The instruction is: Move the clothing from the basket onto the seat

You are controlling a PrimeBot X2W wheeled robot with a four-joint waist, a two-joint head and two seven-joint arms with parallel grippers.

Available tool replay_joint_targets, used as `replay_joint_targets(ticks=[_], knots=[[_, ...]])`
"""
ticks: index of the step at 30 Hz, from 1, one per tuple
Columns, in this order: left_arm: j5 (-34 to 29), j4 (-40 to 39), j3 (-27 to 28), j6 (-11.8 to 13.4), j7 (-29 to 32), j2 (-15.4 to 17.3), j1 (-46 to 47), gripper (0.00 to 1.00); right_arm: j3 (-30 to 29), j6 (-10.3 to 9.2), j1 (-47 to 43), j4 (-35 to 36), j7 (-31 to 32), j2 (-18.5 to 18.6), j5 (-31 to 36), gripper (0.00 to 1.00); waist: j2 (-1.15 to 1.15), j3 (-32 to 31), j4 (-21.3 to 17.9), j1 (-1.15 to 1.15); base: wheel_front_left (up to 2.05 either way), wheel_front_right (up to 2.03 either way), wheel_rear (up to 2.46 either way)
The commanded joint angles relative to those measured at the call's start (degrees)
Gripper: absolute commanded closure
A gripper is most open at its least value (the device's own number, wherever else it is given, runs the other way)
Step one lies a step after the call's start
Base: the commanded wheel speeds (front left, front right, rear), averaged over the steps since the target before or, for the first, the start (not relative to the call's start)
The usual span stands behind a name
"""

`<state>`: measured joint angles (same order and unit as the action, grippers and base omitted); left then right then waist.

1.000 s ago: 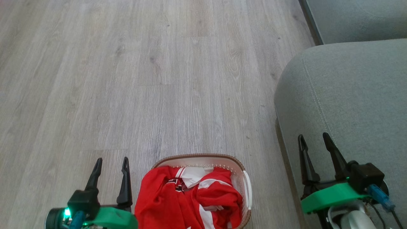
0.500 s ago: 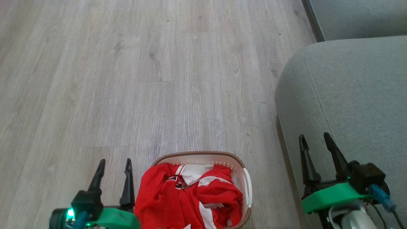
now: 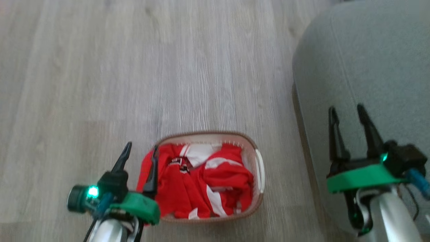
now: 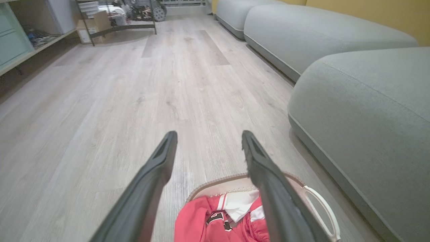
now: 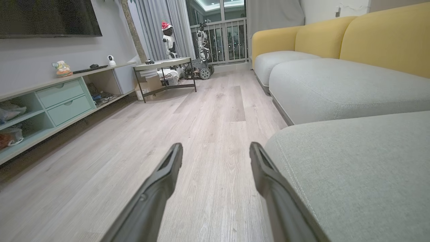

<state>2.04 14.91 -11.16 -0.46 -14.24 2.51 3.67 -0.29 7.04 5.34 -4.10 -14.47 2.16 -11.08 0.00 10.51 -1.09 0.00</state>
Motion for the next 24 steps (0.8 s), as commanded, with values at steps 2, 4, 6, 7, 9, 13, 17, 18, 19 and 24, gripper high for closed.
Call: replay_joint_targets(ticks=[2,4,6,7,9,13,17,18,19,24], knots=[[-1.0,1.3,0.5,-0.8,-0.8,0.6,4.3,0.0,0.7,0.45,3.8,2.5,-0.5,0.7,0.3,0.0,0.0,6.9,-1.9,0.0,0.0,0.0,0.0],[-1.8,3.8,-0.4,-1.2,-0.8,0.7,6.7,0.0,0.6,0.45,5.8,2.9,-0.5,0.7,0.4,0.0,0.0,9.7,-2.8,0.0,0.0,0.0,0.0],[-2.5,6.7,-1.4,-1.7,-0.8,0.7,9.0,0.0,0.6,0.45,7.8,3.4,-0.5,0.7,0.5,0.0,0.0,12.4,-3.7,0.0,0.0,0.0,0.0],[-2.7,8.2,-1.9,-1.9,-0.8,0.7,10.2,0.0,0.6,0.45,8.8,3.8,-0.5,0.7,0.5,0.0,0.0,13.8,-4.2,0.0,0.0,0.0,0.0],[-3.0,9.8,-2.4,-2.1,-0.8,0.7,11.3,0.0,0.5,0.45,9.8,4.1,-0.5,0.7,0.4,0.0,0.0,15.2,-4.6,0.0,0.0,0.0,0.0],[-4.6,16.6,-4.9,-3.0,-0.8,0.8,16.5,0.0,0.1,0.45,13.2,5.6,-0.5,0.7,-0.3,0.0,0.0,20.6,-6.2,0.0,0.0,0.0,0.0],[-6.8,23.9,-8.0,-3.6,-0.8,1.2,21.8,0.0,0.2,0.45,16.0,6.6,-0.5,0.7,-1.4,0.0,0.0,25.4,-8.0,0.0,0.0,0.0,0.0],[-7.4,25.8,-8.8,-3.8,-0.8,1.3,23.1,0.0,0.3,0.45,16.6,6.8,-0.5,0.7,-1.8,0.0,0.0,26.5,-8.5,0.0,0.0,0.0,0.0],[-8.0,27.5,-9.6,-4.0,-0.8,1.3,24.3,0.0,0.5,0.45,17.1,7.0,-0.5,0.7,-2.1,0.0,0.0,27.4,-8.9,0.0,0.0,0.0,0.0],[-10.6,35.3,-13.0,-3.9,-0.8,2.2,29.4,0.0,1.8,0.45,18.9,7.5,-0.5,0.7,-3.8,0.0,0.0,31.1,-11.6,0.0,0.0,0.0,0.0]])
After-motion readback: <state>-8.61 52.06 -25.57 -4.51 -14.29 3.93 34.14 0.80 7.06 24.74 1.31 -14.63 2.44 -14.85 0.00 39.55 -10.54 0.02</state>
